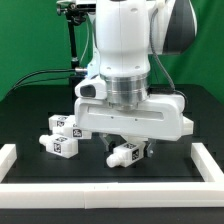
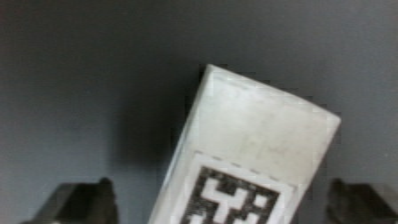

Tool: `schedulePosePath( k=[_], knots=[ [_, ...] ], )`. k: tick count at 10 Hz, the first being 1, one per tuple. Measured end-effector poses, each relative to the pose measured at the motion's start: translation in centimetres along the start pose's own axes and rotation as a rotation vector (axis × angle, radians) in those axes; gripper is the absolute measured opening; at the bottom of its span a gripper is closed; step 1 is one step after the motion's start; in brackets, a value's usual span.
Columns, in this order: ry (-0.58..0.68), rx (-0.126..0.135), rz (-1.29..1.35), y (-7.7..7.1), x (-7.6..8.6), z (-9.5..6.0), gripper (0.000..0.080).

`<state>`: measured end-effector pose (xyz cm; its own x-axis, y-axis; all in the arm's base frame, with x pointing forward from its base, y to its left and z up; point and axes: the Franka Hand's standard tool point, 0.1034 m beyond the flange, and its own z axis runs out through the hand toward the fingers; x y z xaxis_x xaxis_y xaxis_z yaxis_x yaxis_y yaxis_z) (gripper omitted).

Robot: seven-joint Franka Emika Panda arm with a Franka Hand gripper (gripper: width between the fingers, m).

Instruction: Assemble one leg

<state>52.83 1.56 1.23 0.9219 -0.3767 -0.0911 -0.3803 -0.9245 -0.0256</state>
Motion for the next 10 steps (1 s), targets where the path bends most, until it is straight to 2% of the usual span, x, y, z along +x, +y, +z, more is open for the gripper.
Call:
schedulePosePath(
  k=[2, 5, 6, 7, 8, 9, 10],
  knots=[
    [0.000, 0.000, 0.000, 0.0, 0.0, 0.0, 0.0281],
    [0.001, 0.000, -0.003, 0.1, 0.1, 0.0, 0.0282],
    [-0.015, -0.007, -0.005, 1.0, 1.0, -0.7, 0.0282],
    [-0.019, -0.011, 0.011, 1.9, 2.6, -2.0, 0.0282],
    [-0.014, -0.012, 0.022, 2.7, 3.4, -3.1, 0.0282],
    [-0.014, -0.014, 0.037, 3.4, 3.6, -3.9, 0.0282],
    [-0.016, -0.015, 0.038, 3.4, 3.6, -3.8, 0.0284]
  ],
)
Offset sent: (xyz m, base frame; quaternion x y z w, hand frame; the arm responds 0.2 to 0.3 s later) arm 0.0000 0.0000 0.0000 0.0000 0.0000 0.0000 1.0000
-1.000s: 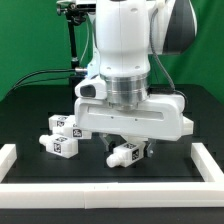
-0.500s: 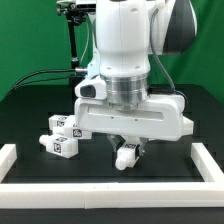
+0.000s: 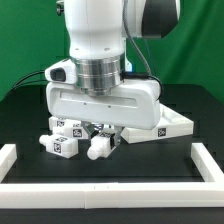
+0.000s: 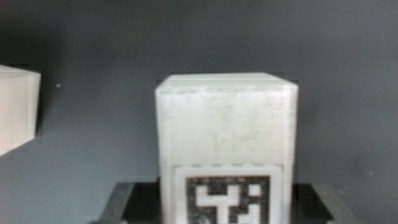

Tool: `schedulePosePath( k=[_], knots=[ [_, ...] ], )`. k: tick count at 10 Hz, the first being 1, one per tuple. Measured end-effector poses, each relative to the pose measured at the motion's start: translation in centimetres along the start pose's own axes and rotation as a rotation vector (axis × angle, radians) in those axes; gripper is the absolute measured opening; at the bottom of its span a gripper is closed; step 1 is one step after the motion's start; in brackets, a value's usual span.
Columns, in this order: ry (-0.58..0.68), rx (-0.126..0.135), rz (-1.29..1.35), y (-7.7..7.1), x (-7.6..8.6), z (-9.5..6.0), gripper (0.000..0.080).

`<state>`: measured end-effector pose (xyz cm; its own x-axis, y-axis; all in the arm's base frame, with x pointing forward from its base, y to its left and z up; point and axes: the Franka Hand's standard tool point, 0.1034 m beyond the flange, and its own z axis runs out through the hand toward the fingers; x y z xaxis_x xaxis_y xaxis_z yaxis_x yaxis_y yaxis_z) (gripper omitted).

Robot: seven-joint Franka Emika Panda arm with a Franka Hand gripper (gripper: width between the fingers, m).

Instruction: Assemble one leg

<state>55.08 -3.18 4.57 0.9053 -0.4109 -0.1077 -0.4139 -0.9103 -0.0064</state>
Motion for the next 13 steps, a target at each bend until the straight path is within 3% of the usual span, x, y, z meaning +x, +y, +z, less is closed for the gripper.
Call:
schedulePosePath(
  k=[4, 6, 8, 10, 12, 13],
  knots=[
    [-0.005, -0.003, -0.009, 0.0, -0.1, 0.4, 0.0284],
    [-0.005, -0.011, -0.074, 3.3, 1.2, 0.6, 0.0284],
    [-0.017, -0.022, -0.115, 5.3, 2.5, 0.6, 0.0284],
    [-0.054, -0.010, -0.138, 6.4, 2.3, -2.7, 0.0284],
    [-0.043, -0.010, -0.186, 9.0, 1.4, -3.7, 0.0284],
    [-0.034, -0.016, -0.196, 10.7, 0.6, -3.3, 0.0284]
  ],
)
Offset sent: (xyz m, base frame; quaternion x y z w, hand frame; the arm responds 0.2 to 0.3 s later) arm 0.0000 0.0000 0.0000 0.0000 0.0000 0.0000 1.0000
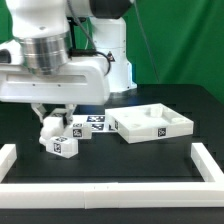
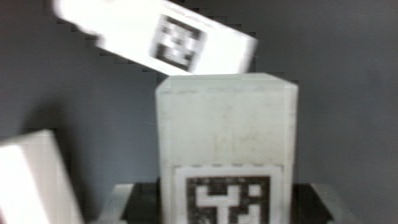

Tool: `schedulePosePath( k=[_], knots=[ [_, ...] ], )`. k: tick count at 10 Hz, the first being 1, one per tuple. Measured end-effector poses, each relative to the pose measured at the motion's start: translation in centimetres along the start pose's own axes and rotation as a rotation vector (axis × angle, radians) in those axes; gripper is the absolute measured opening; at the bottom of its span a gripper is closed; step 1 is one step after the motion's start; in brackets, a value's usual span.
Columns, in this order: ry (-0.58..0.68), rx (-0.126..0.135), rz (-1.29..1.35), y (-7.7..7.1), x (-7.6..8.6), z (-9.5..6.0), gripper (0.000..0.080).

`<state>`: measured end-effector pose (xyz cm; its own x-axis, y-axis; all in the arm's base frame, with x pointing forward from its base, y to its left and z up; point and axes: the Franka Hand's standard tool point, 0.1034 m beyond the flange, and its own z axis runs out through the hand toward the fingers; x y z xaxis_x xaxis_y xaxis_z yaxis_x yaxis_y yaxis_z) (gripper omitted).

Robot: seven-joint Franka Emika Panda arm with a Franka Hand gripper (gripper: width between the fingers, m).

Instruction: Assemble one leg

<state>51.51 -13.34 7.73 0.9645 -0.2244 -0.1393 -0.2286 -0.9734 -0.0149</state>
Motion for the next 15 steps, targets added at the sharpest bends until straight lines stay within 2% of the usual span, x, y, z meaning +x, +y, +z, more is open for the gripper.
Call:
schedulePosePath(
  k=[1, 5, 6, 7, 9, 10, 12, 13, 15],
  knots=[
    [-0.008, -0.001, 0.011, 0.3, -0.8, 0.6, 0.0284],
    [-0.004, -0.003, -0.024, 0.3, -0.7, 0.7, 0.0284],
    [0.013, -0.010, -0.090, 1.4, -1.0, 1.0, 0.0284],
    [0.013, -0.006, -0.157, 3.3, -1.9, 1.3, 0.0284],
    [0.046, -0.035, -0.241, 8.3, -5.2, 3.0, 0.0284],
    [0.078, -0.057, -0.247, 9.8, -7.0, 4.5, 0.0284],
    [0.083, -0.088, -0.243, 11.3, -8.3, 6.4, 0.0284],
    [0.082, -0.097, -0.251, 11.0, -8.6, 7.2, 0.0284],
    [0.076, -0.096, -0.258, 10.6, -8.7, 7.6, 0.0284]
  ],
)
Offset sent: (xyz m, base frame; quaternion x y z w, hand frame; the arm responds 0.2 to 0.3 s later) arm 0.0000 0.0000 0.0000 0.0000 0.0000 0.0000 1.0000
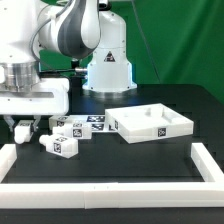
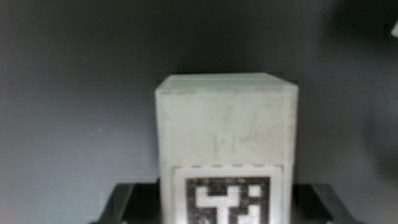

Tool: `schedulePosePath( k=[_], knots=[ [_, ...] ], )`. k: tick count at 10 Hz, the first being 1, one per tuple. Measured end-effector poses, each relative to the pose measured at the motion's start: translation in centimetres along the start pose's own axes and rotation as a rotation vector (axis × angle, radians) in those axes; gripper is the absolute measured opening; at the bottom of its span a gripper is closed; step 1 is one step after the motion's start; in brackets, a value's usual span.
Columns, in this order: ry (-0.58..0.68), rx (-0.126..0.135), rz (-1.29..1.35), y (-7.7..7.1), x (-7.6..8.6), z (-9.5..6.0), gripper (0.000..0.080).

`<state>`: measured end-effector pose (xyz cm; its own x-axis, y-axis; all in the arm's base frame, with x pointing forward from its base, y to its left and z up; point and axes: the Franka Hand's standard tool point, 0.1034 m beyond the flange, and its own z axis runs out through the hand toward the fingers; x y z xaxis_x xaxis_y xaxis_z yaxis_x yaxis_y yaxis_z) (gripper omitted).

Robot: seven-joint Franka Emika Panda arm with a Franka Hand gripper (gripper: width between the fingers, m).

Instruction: Assemble one leg

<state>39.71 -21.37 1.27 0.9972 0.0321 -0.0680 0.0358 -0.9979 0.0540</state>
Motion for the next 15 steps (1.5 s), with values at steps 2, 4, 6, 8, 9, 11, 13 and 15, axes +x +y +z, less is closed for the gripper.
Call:
schedulePosePath(
  k=[2, 4, 6, 8, 9, 11, 13, 15],
  knots=[
    [0.000, 0.000, 0.000, 0.0, 0.0, 0.0, 0.0284],
    [0.003, 0.001, -0.003, -0.2, 0.2, -0.2, 0.0529],
    [0.045, 0.014, -0.016, -4.2, 2.2, -3.9, 0.0616],
    [0.065, 0.036, -0.038, -9.1, 3.2, -6.7, 0.0643],
    [0.073, 0.034, -0.086, -11.8, 3.7, -7.2, 0.0648],
    [0.070, 0.033, -0.115, -12.6, 3.8, -7.0, 0.0648],
    [0.070, 0.032, -0.113, -12.5, 3.8, -6.9, 0.0648],
    [0.072, 0.025, -0.154, -13.4, 3.9, -6.5, 0.0648]
  ],
)
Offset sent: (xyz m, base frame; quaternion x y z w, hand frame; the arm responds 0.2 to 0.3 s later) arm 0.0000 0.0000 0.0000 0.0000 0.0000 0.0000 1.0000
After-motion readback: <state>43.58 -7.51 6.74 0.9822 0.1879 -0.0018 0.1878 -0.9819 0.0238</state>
